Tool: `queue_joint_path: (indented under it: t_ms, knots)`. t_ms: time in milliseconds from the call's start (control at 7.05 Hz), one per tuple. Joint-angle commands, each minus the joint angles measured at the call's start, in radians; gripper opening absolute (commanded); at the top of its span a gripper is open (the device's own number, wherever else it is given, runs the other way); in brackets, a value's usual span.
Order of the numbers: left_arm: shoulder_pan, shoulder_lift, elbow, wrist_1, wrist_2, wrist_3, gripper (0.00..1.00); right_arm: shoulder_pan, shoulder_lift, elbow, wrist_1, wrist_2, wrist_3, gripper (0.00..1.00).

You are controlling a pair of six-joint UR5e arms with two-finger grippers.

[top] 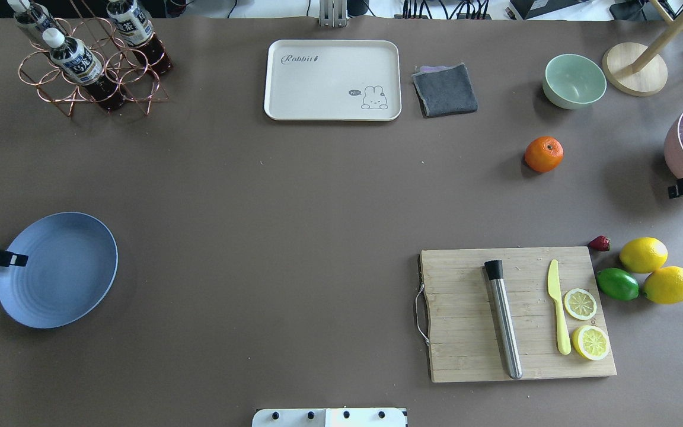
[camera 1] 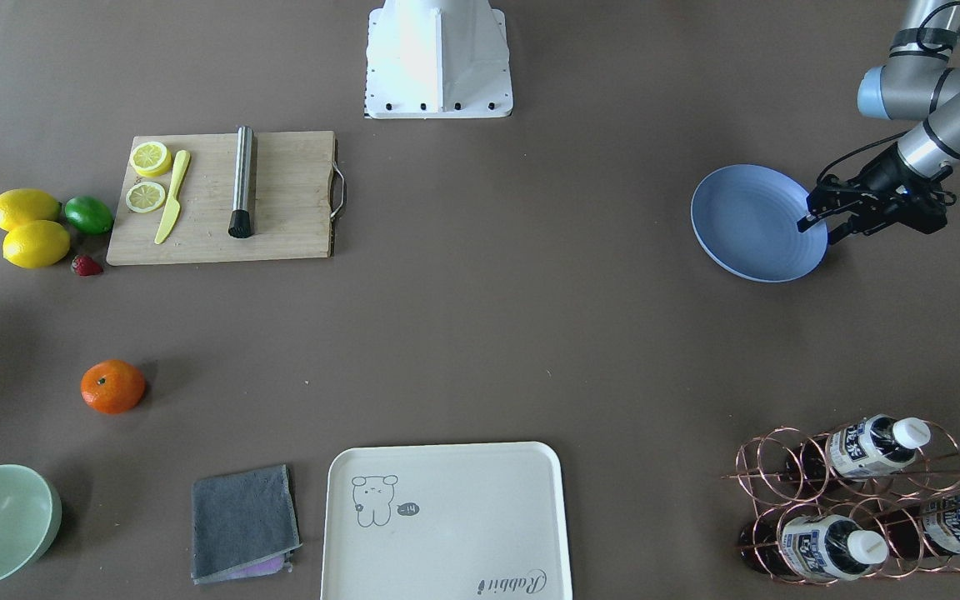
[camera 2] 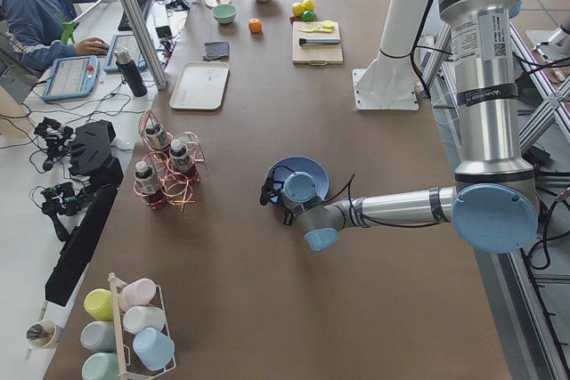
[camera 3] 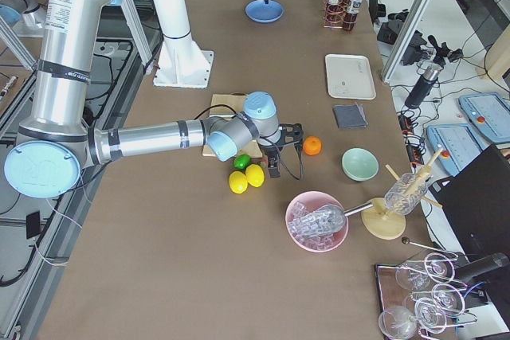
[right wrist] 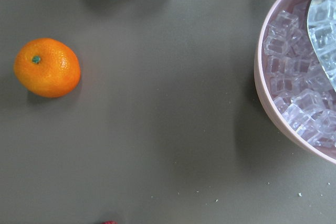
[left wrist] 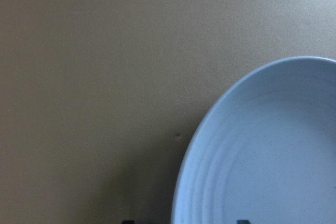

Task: Pick orange to plate
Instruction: 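Move the left gripper down to the rim of the light blue plate, then push the light blue plate with the left gripper toward the table center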

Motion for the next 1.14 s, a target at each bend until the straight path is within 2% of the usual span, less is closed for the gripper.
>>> queue_joint_path:
  t_ms: [0, 142, 568, 709, 851, 993]
  knots:
    - [0.001, 0.0, -0.009, -0.005, -0.001, -0.005, 0.09, 0.0, 0.0, 0.0, 0.0, 0.0, 0.0, 1.0]
    - [0.0, -0.003, -0.011, -0.024, -0.003, -0.008, 0.0, 0.0, 0.0, 0.0, 0.0, 0.0, 0.0, 1.0]
    - [-0.002, -0.023, -0.049, -0.028, -0.017, -0.046, 0.0, 0.001, -0.002, 0.0, 0.0, 0.001, 0.0, 1.0]
    - [-0.002, -0.066, -0.066, -0.025, -0.015, -0.125, 0.0, 0.0, -0.002, 0.001, 0.0, 0.003, 0.001, 1.0]
    - [0.001, -0.163, -0.066, -0.017, -0.009, -0.267, 0.0, 0.0, -0.002, 0.0, 0.0, 0.003, 0.001, 1.0]
    - [0.054, -0.261, -0.062, -0.006, 0.0, -0.369, 0.0, 0.0, -0.002, 0.0, 0.0, 0.004, 0.001, 1.0]
